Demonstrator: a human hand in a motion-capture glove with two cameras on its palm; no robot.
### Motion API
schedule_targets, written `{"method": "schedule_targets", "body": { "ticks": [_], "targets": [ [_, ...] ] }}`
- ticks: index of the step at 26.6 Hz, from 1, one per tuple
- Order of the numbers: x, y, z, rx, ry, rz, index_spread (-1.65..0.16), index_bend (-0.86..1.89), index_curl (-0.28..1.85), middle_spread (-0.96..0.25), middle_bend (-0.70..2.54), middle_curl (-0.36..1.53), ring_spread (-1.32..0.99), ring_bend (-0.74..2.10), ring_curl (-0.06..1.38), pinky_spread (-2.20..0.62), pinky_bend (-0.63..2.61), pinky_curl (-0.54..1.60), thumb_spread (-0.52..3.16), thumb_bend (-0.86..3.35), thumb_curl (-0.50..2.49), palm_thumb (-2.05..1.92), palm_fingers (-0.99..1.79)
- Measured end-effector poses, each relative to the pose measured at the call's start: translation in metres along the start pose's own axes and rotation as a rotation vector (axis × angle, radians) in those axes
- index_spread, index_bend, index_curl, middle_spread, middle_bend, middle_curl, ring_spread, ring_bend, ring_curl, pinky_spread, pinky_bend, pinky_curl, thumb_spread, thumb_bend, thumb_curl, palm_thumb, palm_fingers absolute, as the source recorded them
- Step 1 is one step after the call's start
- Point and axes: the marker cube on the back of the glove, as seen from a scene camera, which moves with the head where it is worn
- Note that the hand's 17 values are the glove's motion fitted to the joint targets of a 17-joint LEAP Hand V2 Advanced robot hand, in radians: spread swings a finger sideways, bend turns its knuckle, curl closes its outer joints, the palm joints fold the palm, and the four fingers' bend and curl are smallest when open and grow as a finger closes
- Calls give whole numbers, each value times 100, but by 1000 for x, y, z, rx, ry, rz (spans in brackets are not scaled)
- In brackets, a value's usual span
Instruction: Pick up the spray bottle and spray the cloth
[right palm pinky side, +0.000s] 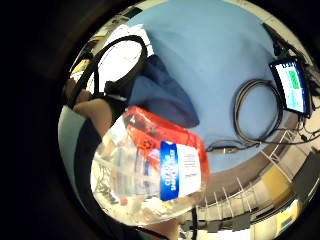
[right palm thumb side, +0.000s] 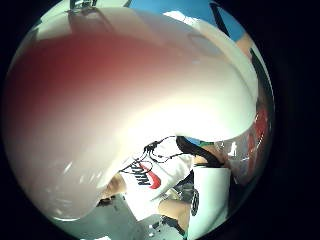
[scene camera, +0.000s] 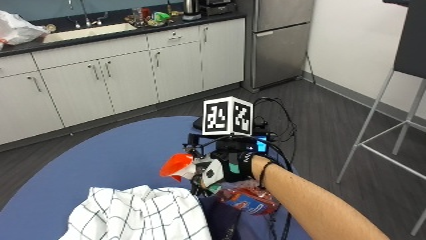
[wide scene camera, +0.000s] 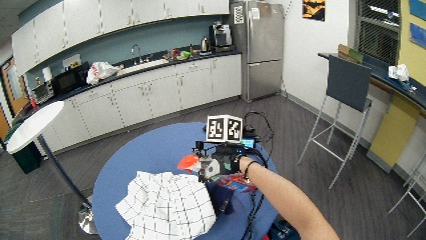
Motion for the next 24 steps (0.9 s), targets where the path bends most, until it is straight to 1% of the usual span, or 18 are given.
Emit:
{"method": "schedule_targets", "body": {
  "ticks": [12, 24],
  "targets": [
    [0, -1, 8, -53, 11, 26, -22, 12, 29, -10, 50, 49, -13, 57, 43, 2, 32, 31, 72, -3, 60, 94, 115],
    [-1, 4, 2, -25, 9, 21, -22, 12, 30, -10, 50, 49, -13, 57, 43, 2, 31, 32, 72, -3, 62, 94, 115]
  ]
}}
